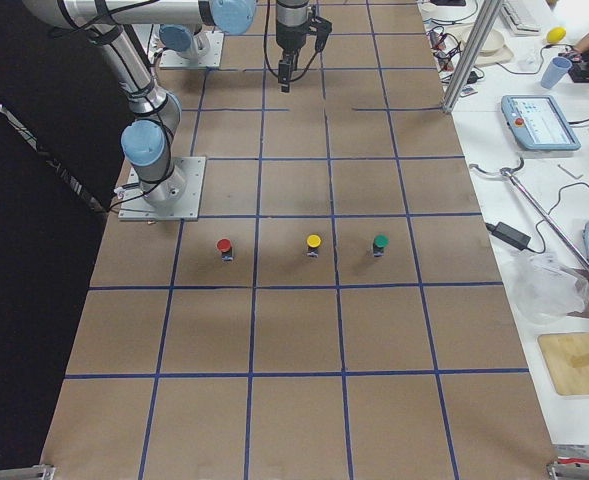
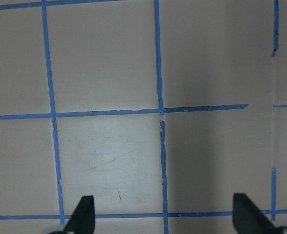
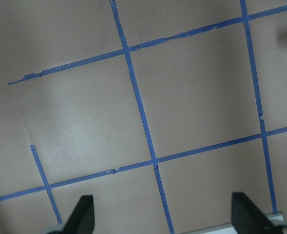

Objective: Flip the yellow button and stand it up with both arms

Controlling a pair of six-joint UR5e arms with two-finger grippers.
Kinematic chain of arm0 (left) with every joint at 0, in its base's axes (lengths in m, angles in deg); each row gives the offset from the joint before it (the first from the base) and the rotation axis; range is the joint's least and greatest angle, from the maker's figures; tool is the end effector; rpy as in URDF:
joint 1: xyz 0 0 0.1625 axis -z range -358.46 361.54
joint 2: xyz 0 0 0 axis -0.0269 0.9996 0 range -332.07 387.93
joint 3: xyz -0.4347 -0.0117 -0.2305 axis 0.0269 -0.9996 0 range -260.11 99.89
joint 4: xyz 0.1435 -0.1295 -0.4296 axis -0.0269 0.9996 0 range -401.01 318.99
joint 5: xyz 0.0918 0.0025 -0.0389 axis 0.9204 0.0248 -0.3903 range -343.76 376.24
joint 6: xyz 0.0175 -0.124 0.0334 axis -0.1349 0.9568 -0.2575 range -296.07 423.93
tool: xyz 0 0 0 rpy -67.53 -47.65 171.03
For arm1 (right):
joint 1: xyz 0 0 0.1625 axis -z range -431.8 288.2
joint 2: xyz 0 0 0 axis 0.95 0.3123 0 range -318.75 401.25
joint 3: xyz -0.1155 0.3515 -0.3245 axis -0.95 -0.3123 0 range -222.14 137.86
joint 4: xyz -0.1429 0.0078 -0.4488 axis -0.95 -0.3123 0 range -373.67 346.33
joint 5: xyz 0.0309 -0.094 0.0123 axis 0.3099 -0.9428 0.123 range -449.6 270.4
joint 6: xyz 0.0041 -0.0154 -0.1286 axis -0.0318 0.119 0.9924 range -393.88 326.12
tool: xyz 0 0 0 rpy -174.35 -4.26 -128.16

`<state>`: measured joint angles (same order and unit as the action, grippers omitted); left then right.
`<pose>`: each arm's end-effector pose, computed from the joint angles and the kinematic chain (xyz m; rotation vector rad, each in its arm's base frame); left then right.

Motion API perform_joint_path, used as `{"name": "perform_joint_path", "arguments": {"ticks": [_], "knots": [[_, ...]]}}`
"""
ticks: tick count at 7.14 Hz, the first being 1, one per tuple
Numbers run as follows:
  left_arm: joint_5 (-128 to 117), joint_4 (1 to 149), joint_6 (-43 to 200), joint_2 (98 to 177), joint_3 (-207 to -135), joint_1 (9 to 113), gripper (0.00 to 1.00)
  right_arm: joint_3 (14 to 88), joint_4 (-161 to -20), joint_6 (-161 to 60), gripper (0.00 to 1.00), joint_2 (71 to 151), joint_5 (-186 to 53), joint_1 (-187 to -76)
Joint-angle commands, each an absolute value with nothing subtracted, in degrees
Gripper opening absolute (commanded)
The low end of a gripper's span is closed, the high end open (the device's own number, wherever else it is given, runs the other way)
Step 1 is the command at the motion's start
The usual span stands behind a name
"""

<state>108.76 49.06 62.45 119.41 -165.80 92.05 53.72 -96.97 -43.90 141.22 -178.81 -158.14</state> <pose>-0.1327 -0.5687 0.5523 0.0520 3.0959 -0.0738 0.1054 -0.4669 0.5456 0.3732 3.1071 0.0721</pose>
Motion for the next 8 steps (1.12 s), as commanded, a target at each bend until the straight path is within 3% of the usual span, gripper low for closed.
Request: {"name": "perform_joint_path", "arguments": {"ticks": [1,8], "knots": [[108.8,49.1,62.4,119.4,-165.8,92.0,1.0,52.4,-94.1,-43.6,1.0,140.8,-179.0,-158.6],[108.0,49.6,62.3,118.6,-166.4,91.9,1.0,56.3,-97.7,-43.1,1.0,140.7,-178.8,-160.2]]}}
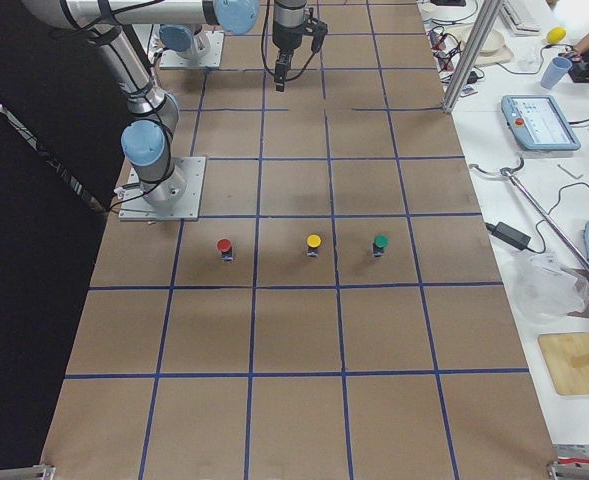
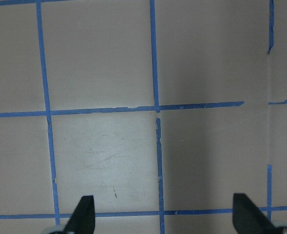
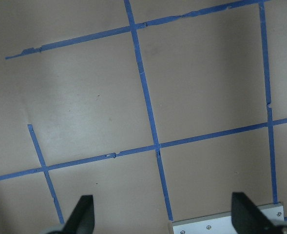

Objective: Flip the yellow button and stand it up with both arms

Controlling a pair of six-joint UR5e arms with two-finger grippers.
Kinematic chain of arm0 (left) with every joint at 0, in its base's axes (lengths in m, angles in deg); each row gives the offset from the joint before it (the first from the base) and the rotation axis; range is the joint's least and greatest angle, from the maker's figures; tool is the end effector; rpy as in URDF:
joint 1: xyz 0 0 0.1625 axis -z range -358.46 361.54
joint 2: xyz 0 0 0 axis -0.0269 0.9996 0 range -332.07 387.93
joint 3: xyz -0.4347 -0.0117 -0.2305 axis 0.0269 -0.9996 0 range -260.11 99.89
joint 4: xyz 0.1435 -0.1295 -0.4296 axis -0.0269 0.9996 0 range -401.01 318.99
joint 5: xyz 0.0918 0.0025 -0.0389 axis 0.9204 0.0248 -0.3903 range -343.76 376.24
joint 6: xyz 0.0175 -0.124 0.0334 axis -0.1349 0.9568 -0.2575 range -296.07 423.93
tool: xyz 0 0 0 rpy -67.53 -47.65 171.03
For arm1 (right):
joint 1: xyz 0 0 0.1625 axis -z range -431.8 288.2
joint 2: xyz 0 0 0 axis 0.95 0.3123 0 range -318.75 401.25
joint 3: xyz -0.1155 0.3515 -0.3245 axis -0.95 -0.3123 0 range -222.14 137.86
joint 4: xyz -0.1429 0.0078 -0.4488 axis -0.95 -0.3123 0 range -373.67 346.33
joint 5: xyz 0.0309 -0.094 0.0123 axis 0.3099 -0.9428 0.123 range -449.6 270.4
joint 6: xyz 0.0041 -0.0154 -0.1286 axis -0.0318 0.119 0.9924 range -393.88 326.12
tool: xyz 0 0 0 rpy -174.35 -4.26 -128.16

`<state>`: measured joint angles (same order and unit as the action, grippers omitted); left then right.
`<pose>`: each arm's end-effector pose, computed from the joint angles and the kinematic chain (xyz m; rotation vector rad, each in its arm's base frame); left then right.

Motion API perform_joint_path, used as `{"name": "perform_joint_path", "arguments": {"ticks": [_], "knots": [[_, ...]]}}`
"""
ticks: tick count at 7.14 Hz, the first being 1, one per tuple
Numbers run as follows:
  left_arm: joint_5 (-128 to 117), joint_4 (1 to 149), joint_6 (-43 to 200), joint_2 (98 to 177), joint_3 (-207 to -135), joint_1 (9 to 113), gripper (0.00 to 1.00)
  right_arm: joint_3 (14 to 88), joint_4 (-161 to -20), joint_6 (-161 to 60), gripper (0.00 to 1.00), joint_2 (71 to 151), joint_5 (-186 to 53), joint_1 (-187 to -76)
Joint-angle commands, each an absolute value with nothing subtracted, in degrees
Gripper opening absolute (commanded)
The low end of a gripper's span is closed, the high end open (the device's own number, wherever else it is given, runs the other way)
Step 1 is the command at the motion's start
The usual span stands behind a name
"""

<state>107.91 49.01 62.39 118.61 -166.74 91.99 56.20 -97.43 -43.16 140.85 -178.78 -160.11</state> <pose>-0.1339 -0.5618 0.5511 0.0529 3.1107 -0.0719 0.1215 -0.4615 0.5199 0.3002 3.1156 0.1376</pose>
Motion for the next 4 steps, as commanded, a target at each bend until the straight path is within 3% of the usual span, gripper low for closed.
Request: {"name": "perform_joint_path", "arguments": {"ticks": [1,4], "knots": [[107.9,49.6,62.3,118.6,-166.6,91.9,1.0,56.2,-97.8,-43.0,1.0,140.7,-178.9,-160.1],[107.7,49.7,62.2,118.5,-166.2,91.8,1.0,56.4,-97.8,-43.3,1.0,140.7,-178.9,-160.1]]}}
